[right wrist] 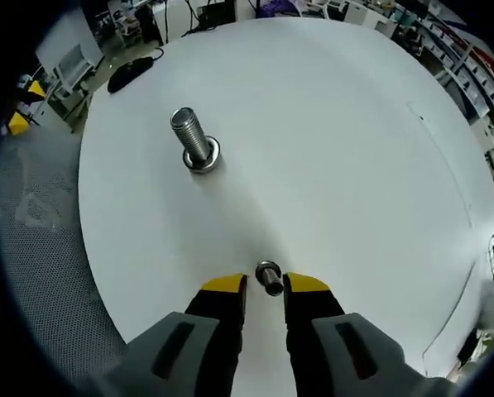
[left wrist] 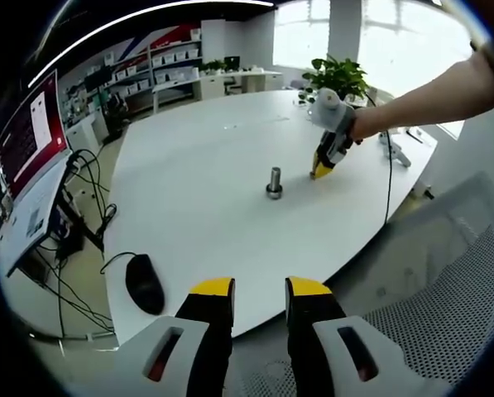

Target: Place the washer onto the threaded stud by aligning its center hole with the stud, sliding it down to the base, and recovering from edge contact or off-axis alignment until the washer reaches the visible bottom stop.

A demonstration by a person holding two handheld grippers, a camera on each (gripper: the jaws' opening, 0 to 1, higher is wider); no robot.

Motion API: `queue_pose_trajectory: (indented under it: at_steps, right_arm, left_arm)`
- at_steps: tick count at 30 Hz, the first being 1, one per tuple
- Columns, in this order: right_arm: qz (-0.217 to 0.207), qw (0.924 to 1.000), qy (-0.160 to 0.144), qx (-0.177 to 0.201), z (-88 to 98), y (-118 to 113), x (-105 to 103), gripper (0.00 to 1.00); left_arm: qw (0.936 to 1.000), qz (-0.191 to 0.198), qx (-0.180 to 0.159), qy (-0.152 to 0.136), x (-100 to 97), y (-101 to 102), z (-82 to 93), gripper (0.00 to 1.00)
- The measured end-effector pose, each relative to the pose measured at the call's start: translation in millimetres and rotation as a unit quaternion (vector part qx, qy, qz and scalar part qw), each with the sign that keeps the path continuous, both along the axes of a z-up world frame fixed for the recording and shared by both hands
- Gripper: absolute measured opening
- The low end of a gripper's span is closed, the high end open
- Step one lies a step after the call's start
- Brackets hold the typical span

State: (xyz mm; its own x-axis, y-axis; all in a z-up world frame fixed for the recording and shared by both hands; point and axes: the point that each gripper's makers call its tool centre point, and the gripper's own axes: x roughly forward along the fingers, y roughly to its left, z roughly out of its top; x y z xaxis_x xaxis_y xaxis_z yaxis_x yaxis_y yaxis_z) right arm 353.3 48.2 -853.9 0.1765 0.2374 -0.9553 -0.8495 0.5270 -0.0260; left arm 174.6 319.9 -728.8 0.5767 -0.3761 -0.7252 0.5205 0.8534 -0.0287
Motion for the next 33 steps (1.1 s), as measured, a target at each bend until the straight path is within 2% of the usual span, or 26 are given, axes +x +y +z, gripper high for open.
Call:
queue_pose_trajectory:
  at_steps: [11,22,28,30,33]
  right_arm:
    - [-0.021,0.9981,-0.039,0.042,30.5,3.3,-10.9,0.22]
    - [-0.068,0.9935,-0.067,0.062,47.4,-14.7,-13.8,0.25]
    - [-0.092,0.9848,-0.111,0.097,69.6,-18.1,-14.5,0.24]
    - [-0.107,0.9807,-0.115,0.117,76.3,-17.8,-18.4,0.24]
    - [-0.113,0.9785,-0.118,0.126,82.1,-20.2,-27.0,0.24]
  left_arm:
    - [0.9999,-0.009,-0.001,0.006,-2.9,-2.4,-1.8,0.22]
    - [0.9999,-0.012,-0.002,0.007,-3.6,-3.5,-1.8,0.23]
    - [0.9999,-0.011,-0.003,0.006,-3.5,-3.7,-1.3,0.23]
    - [0.9999,-0.012,-0.003,0.007,-3.8,-3.8,-1.6,0.23]
    - [0.9999,-0.011,-0.003,0.007,-3.3,-3.5,-1.9,0.23]
